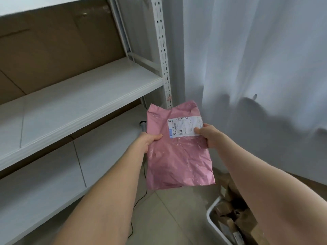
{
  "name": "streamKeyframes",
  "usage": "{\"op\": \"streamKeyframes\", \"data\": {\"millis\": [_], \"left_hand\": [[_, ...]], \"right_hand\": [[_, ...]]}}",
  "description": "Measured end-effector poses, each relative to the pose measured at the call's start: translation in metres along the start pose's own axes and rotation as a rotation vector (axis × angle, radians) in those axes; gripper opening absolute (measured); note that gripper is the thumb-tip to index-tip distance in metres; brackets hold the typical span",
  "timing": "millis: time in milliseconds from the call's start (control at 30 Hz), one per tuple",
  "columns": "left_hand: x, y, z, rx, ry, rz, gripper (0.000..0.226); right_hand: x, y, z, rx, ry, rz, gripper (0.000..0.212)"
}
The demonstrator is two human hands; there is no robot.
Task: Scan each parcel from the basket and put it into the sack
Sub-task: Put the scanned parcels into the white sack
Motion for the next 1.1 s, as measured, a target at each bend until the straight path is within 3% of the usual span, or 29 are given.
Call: {"op": "streamKeyframes", "data": {"millis": [133, 233, 367, 400, 467, 533, 800, 1100], "left_hand": [[-0.008, -0.054, 0.035, 0.027, -0.020, 0.036, 0.038], [-0.014, -0.085, 0.063, 0.057, -0.018, 0.073, 0.038], [-0.027, -0.114, 0.096, 0.151, -0.040, 0.163, 0.037], [-0.032, -0.117, 0.106, 0.162, -0.054, 0.172, 0.037], [-0.038, -0.122, 0.124, 0.178, -0.075, 0.188, 0.034], [-0.041, -0.125, 0.142, 0.189, -0.090, 0.189, 0.032], [-0.055, -0.158, 0.222, 0.287, -0.157, 0.149, 0.025], [-0.082, -0.229, 0.300, 0.528, -0.142, 0.223, 0.028]], "right_hand": [[0.001, 0.050, 0.024, 0.072, 0.003, -0.127, 0.029], [0.008, 0.081, 0.040, 0.080, 0.032, -0.164, 0.014], [0.012, 0.111, 0.072, 0.095, 0.038, -0.193, 0.012], [0.010, 0.117, 0.081, 0.091, 0.031, -0.201, 0.016], [0.010, 0.132, 0.100, 0.056, 0.041, -0.213, 0.047], [0.007, 0.144, 0.120, 0.045, 0.047, -0.212, 0.059], [-0.002, 0.189, 0.213, -0.044, 0.012, -0.264, 0.064], [0.030, 0.247, 0.310, -0.096, 0.041, -0.316, 0.068]]}}
Point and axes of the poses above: each hand's wrist, its own z-axis towards the middle knuckle, its own y-axis out of the palm, x = y × z, the point moved 10 cm from there along z, towards the middle knuckle, and after that the axes turned 4 degrees about -x, right-handed, at the moved point
